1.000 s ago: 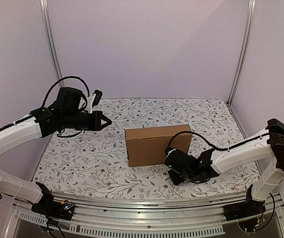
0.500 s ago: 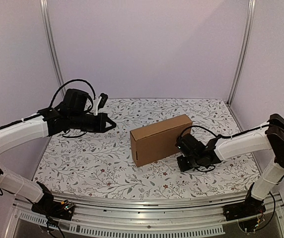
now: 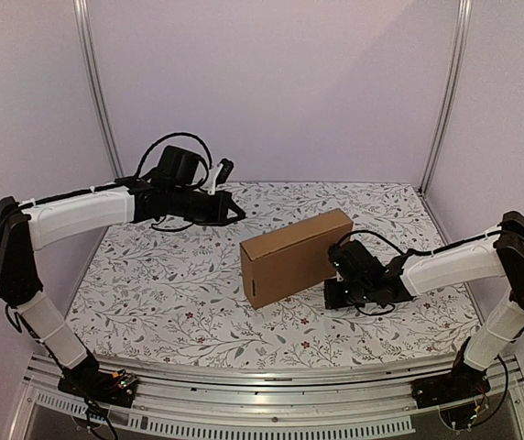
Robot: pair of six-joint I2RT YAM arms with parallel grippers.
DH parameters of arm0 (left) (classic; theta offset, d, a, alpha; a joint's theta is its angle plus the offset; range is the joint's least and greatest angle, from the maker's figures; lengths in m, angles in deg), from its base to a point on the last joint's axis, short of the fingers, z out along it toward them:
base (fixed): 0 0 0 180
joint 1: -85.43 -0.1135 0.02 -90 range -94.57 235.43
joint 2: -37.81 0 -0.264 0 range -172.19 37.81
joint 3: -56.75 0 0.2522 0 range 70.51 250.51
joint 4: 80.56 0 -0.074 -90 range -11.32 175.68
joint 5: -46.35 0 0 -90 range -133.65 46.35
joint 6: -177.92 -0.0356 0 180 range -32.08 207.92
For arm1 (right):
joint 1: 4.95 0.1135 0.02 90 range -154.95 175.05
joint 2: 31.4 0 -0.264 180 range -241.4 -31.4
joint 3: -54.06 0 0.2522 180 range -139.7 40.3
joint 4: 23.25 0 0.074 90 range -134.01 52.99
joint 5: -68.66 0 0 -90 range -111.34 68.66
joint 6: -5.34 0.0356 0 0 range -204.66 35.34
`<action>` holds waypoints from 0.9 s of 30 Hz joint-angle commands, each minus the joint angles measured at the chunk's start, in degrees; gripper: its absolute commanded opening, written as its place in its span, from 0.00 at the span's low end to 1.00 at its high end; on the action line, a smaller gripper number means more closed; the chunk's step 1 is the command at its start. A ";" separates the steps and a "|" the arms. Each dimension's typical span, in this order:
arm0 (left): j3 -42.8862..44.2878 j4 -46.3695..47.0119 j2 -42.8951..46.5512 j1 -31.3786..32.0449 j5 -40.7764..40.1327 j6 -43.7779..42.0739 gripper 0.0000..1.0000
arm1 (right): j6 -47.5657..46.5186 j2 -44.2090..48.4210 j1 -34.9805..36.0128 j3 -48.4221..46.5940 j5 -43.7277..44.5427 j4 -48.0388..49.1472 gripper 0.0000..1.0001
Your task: Fold the paper box
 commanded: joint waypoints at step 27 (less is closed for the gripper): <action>3.27 0.26 -6.24 8.64 4.85 -0.65 0.00 | 13.48 -18.03 0.30 -10.34 -15.34 24.79 0.00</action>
